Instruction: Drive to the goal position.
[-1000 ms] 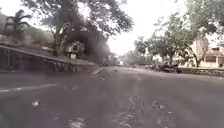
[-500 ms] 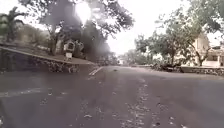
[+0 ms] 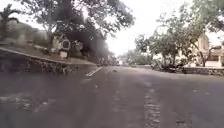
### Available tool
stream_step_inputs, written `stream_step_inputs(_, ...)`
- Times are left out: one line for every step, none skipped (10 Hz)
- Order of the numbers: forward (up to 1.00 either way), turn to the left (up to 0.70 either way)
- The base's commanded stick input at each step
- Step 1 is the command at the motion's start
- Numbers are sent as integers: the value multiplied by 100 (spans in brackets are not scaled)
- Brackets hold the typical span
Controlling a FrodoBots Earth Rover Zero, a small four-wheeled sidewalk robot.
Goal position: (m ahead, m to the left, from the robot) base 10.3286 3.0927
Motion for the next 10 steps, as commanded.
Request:
stream_step_inputs(100, 0)
stream_step_inputs(100, 0)
stream_step_inputs(100, 0)
stream_step_inputs(100, 0)
stream_step_inputs(100, 0)
stream_step_inputs(100, 0)
stream_step_inputs(100, 0)
stream_step_inputs(100, 0)
stream_step_inputs(100, 0)
stream_step_inputs(100, 0)
